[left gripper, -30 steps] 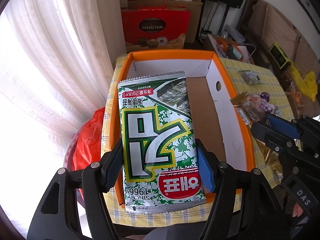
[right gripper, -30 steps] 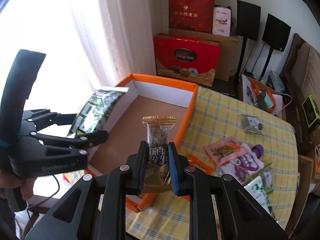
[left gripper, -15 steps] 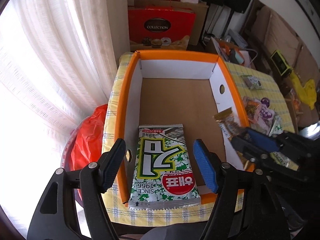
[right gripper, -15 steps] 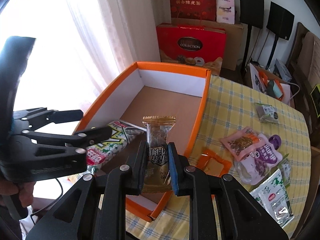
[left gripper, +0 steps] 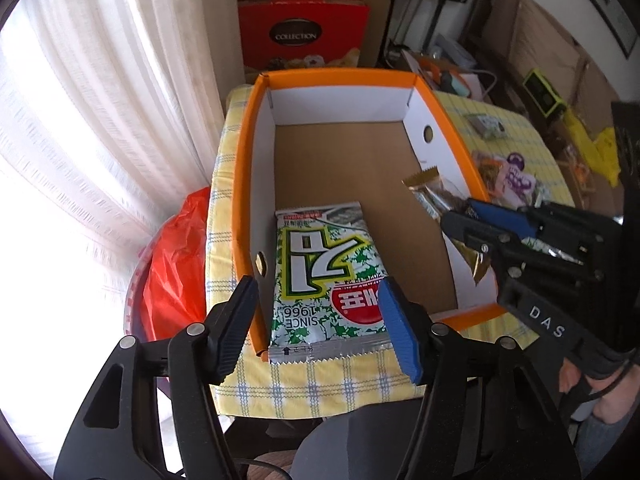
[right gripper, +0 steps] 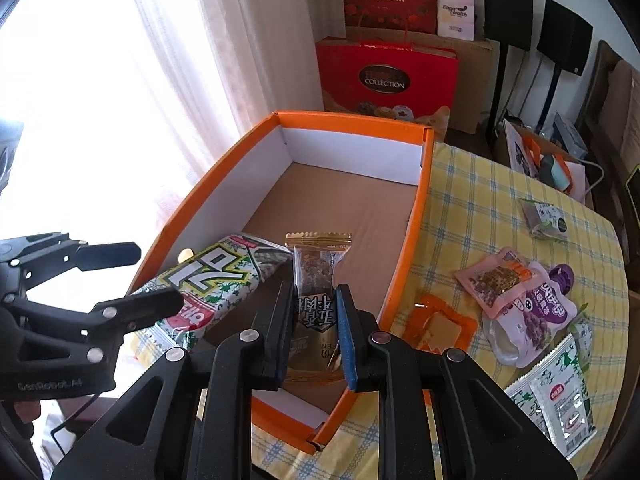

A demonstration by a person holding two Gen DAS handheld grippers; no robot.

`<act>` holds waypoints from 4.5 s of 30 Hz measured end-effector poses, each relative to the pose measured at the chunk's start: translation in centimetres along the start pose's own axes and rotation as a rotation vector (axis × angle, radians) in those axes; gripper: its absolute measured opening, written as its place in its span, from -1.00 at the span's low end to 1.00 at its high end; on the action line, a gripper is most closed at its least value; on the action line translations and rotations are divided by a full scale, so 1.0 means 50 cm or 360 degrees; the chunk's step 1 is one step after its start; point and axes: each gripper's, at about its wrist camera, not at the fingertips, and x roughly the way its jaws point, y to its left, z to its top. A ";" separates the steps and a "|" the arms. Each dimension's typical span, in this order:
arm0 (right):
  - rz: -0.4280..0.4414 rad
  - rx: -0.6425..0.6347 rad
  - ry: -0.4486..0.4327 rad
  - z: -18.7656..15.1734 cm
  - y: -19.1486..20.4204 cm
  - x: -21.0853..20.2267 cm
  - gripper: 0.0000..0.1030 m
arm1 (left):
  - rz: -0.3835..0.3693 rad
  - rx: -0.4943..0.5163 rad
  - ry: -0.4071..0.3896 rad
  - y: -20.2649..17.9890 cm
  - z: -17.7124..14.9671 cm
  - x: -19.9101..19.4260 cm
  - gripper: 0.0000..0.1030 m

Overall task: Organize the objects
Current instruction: 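Lower the seaweed packet into the orange box and open the left gripper, then lower the brown wrapped bar into the box beside the seaweed packet, open right gripper, then move the right gripper back over the table toward the second brown bar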

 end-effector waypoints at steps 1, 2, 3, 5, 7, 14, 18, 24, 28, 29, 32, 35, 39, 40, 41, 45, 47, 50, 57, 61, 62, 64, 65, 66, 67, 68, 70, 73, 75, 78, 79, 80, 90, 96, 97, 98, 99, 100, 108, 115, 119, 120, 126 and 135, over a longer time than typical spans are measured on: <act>-0.0001 0.0000 0.0002 0.000 0.001 0.001 -0.61 | 0.0000 0.0001 0.0017 -0.001 0.001 0.009 0.13; -0.0001 0.0001 0.0002 0.001 0.002 0.002 -0.61 | -0.0004 -0.0001 0.0031 -0.002 0.001 0.015 0.13; 0.0000 0.0002 0.0002 0.001 0.003 0.002 -0.61 | -0.0019 -0.0010 0.0044 -0.001 0.002 0.023 0.12; 0.0005 0.0006 0.0003 0.002 0.004 0.004 -0.61 | -0.0037 -0.0037 0.0046 0.001 0.005 0.034 0.12; 0.0004 0.0003 0.0005 0.002 0.006 0.007 -0.61 | -0.0014 -0.0036 0.0035 0.000 0.008 0.040 0.12; -0.0003 0.0003 0.0020 0.000 0.008 0.012 -0.61 | -0.0006 -0.0071 0.0027 0.012 0.021 0.040 0.04; -0.0009 -0.0013 0.0016 -0.002 0.011 0.007 -0.61 | -0.0016 -0.0037 -0.0016 0.022 0.008 -0.007 0.07; 0.0009 -0.0004 0.0017 -0.008 0.013 0.006 -0.61 | -0.0043 0.0049 0.0008 0.017 -0.029 -0.043 0.07; 0.0010 -0.0005 0.0020 -0.012 0.014 0.003 -0.61 | -0.0034 0.0114 0.0019 0.002 -0.050 -0.053 0.07; 0.0009 -0.0004 0.0020 -0.012 0.015 0.003 -0.61 | -0.0036 0.0123 0.0024 -0.001 -0.053 -0.053 0.07; 0.0006 -0.0005 0.0026 -0.012 0.015 0.004 -0.61 | -0.0027 0.0131 0.0050 -0.003 -0.059 -0.040 0.07; 0.0007 -0.0001 0.0029 -0.013 0.015 0.005 -0.61 | -0.0014 0.0113 0.0078 0.001 -0.058 -0.023 0.07; 0.0000 0.0002 0.0038 -0.015 0.012 0.009 -0.61 | 0.0000 0.0086 0.0071 0.009 -0.056 -0.018 0.07; 0.0000 0.0004 0.0042 -0.015 0.011 0.010 -0.61 | -0.0002 0.0080 0.0072 0.011 -0.055 -0.018 0.07; 0.0002 0.0005 0.0044 -0.017 0.011 0.010 -0.61 | -0.0009 0.0075 0.0071 0.012 -0.054 -0.020 0.07; 0.0005 0.0001 0.0055 -0.023 0.012 0.014 -0.61 | -0.0011 0.0084 0.0057 0.012 -0.046 -0.026 0.07; 0.0005 0.0003 0.0059 -0.025 0.013 0.015 -0.61 | -0.0002 0.0089 0.0057 0.010 -0.041 -0.025 0.07; 0.0006 0.0011 0.0069 -0.025 0.016 0.018 -0.61 | 0.0027 0.0116 0.0063 0.002 -0.031 -0.019 0.07; 0.0006 0.0023 0.0090 -0.016 0.025 0.025 -0.61 | 0.0087 0.0133 0.0117 -0.007 0.005 0.022 0.07; -0.0002 0.0019 0.0099 -0.018 0.028 0.029 -0.61 | 0.0125 0.0171 0.0187 -0.022 0.017 0.062 0.04; -0.0005 0.0021 0.0099 -0.019 0.027 0.030 -0.61 | 0.0138 0.0176 0.0193 -0.023 0.018 0.068 0.04; 0.0009 0.0025 0.0091 -0.018 0.026 0.028 -0.61 | 0.0144 0.0155 0.0176 -0.022 0.020 0.069 0.04; -0.0001 0.0024 0.0092 -0.018 0.025 0.027 -0.61 | 0.0128 0.0133 0.0170 -0.019 0.020 0.065 0.04; -0.0003 0.0025 0.0090 -0.017 0.024 0.026 -0.61 | 0.0105 0.0112 0.0160 -0.016 0.021 0.058 0.04; 0.0001 0.0034 0.0090 -0.017 0.021 0.026 -0.61 | 0.0082 0.0089 0.0141 -0.012 0.019 0.048 0.06; 0.0010 0.0045 0.0093 -0.016 0.018 0.026 -0.61 | 0.0062 0.0075 0.0125 -0.008 0.018 0.038 0.06; 0.0020 0.0055 0.0092 -0.015 0.017 0.026 -0.61 | 0.0039 0.0039 0.0081 0.002 0.017 0.012 0.11; 0.0019 0.0052 0.0099 -0.015 0.022 0.029 -0.59 | 0.0002 -0.0005 0.0019 0.012 0.019 -0.022 0.24; 0.0013 0.0041 0.0106 -0.015 0.028 0.031 -0.57 | -0.0001 -0.0016 -0.0008 0.015 0.025 -0.035 0.24; 0.0000 0.0025 0.0110 -0.017 0.038 0.036 -0.52 | 0.0000 -0.0017 -0.0029 0.017 0.030 -0.046 0.24; -0.0001 0.0024 0.0109 -0.018 0.039 0.036 -0.52 | 0.0001 -0.0018 -0.0033 0.017 0.031 -0.049 0.24; 0.0000 0.0026 0.0108 -0.018 0.039 0.035 -0.51 | -0.0002 -0.0019 -0.0034 0.013 0.033 -0.048 0.24; -0.0064 0.0010 -0.0019 -0.004 0.020 -0.047 -0.14 | -0.0049 -0.0083 -0.0088 0.015 0.023 -0.056 0.53; -0.0187 -0.0016 -0.0039 -0.007 -0.016 -0.081 0.10 | -0.0096 -0.0158 -0.0110 0.013 0.024 -0.050 0.54; -0.0181 -0.0011 -0.0042 -0.010 -0.025 -0.088 0.10 | -0.0119 -0.0174 -0.0116 0.013 0.023 -0.050 0.54; -0.0184 -0.0003 -0.0044 -0.012 -0.034 -0.091 0.10 | -0.0130 -0.0184 -0.0123 0.012 0.023 -0.049 0.55; -0.0198 0.0010 -0.0045 -0.014 -0.045 -0.096 0.10 | -0.0125 -0.0188 -0.0131 0.010 0.023 -0.049 0.64; -0.0205 0.0022 -0.0049 -0.016 -0.053 -0.101 0.10 | -0.0107 -0.0186 -0.0148 0.007 0.021 -0.050 0.83; -0.0225 0.0173 -0.0056 -0.051 -0.146 -0.160 0.26 | -0.0217 -0.0177 -0.0168 -0.024 0.013 -0.053 0.97; -0.0280 0.0220 -0.0053 -0.099 -0.201 -0.206 0.36 | -0.0259 -0.0141 -0.0145 -0.070 0.006 -0.043 1.00; -0.0289 0.0246 -0.0049 -0.128 -0.221 -0.217 0.36 | -0.0249 -0.0124 -0.0130 -0.090 0.004 -0.038 1.00; -0.0296 0.0253 -0.0042 -0.137 -0.227 -0.219 0.36 | -0.0243 -0.0119 -0.0128 -0.094 0.002 -0.037 1.00; -0.0305 0.0310 -0.0024 -0.173 -0.256 -0.224 0.33 | -0.0233 -0.0071 -0.0127 -0.127 -0.004 -0.036 0.99; -0.0305 0.0328 0.0028 -0.235 -0.282 -0.228 -0.22 | -0.0283 0.0024 -0.0112 -0.183 -0.016 -0.031 0.96</act>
